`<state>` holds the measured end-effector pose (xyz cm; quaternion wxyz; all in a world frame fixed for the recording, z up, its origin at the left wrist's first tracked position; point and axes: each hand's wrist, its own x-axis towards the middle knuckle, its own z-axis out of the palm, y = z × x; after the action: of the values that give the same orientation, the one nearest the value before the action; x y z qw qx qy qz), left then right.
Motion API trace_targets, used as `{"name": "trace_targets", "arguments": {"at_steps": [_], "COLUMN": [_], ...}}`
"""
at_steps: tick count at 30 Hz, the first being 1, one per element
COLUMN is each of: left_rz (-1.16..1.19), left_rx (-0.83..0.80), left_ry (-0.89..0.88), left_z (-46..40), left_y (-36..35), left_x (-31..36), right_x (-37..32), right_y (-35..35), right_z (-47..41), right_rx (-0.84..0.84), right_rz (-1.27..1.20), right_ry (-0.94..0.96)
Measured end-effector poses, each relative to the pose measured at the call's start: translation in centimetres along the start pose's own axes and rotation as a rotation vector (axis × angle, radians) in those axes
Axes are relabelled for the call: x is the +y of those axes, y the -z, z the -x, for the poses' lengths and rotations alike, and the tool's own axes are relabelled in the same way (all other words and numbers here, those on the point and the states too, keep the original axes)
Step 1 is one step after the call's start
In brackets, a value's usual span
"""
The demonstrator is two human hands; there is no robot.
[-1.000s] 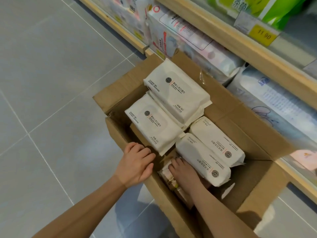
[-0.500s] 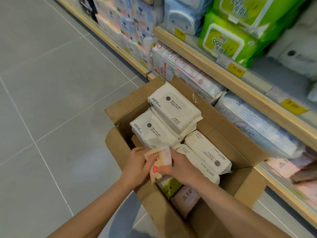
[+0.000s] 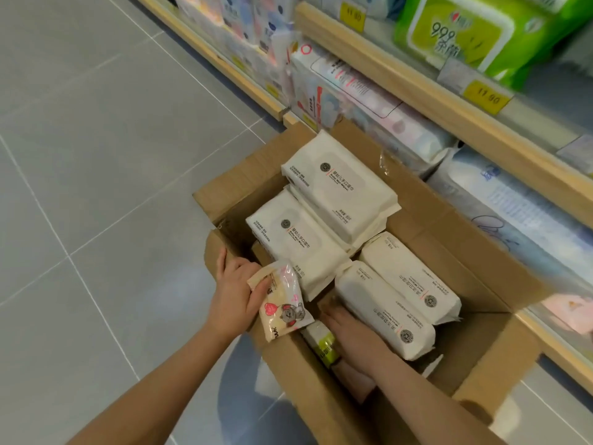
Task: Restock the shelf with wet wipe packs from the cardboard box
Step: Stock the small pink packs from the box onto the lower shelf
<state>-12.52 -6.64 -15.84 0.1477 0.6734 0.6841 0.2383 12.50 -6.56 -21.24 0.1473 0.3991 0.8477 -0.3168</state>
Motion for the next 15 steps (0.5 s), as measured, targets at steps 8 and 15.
{"name": "trace_targets", "arguments": {"at_steps": [8, 15], "left_rz": [0.034, 0.011], "left_rx": [0.019, 0.007], "left_ry": [0.032, 0.031], "left_z": [-0.1, -0.1], "left_y": [-1.4, -1.1], "left_x": [-1.0, -0.7], "right_x": [0.9, 0.3], "right_y": [-3.5, -0.7], "right_z": [-2.2, -1.8], "right_rx": [0.076, 0.185], "right_rz": [0.308, 0.306], "right_ry": [0.082, 0.073]}}
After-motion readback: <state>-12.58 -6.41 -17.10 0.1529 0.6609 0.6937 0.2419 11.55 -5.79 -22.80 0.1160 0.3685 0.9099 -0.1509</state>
